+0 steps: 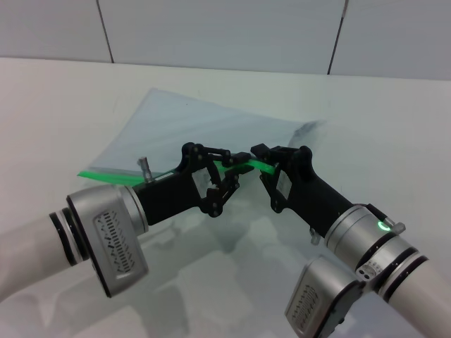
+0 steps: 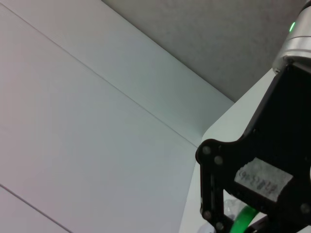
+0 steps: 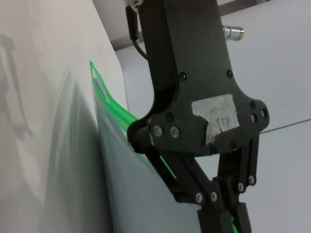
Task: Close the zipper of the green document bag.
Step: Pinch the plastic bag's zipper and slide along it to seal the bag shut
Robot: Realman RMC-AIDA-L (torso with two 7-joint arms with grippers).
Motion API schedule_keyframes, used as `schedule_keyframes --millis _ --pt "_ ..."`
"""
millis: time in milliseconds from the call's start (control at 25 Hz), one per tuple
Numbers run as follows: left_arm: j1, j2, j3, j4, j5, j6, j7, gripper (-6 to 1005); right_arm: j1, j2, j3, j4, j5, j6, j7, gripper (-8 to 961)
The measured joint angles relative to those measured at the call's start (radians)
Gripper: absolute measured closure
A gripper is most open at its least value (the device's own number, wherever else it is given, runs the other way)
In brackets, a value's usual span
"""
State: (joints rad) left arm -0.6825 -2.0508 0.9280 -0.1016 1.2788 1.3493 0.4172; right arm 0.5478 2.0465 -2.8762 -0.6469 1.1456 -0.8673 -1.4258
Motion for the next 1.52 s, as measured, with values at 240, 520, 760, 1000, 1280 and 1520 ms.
schedule_keyframes --millis 240,520,760,1000,1280,1520 --pt "0.007 0.0 -0.023 -0.003 -0.001 0.0 0.0 901 0.001 -0.001 0.0 0.003 -0.001 0.001 0.027 908" --pt "0.021 0.003 -0.051 -0.004 -0.001 -0.001 -0.001 895 0.0 -0.003 0.001 0.007 0.004 -0.007 0.035 908" --pt "0.042 0.006 -0.083 -0.006 -0.002 -0.002 -0.002 890 -0.001 -0.003 0.008 0.033 0.008 -0.037 0.097 908" --pt "0.071 0.009 -0.142 -0.009 -0.003 0.0 0.0 884 -0.013 -0.003 0.009 0.073 0.047 -0.086 0.144 908" --pt "0.107 0.011 -0.218 -0.005 -0.003 0.01 0.0 878 -0.034 -0.005 0.009 0.116 0.137 -0.144 0.161 909" --pt "0.14 0.016 -0.262 -0.005 -0.02 0.053 0.0 873 -0.05 -0.006 0.009 0.162 0.177 -0.179 0.204 909"
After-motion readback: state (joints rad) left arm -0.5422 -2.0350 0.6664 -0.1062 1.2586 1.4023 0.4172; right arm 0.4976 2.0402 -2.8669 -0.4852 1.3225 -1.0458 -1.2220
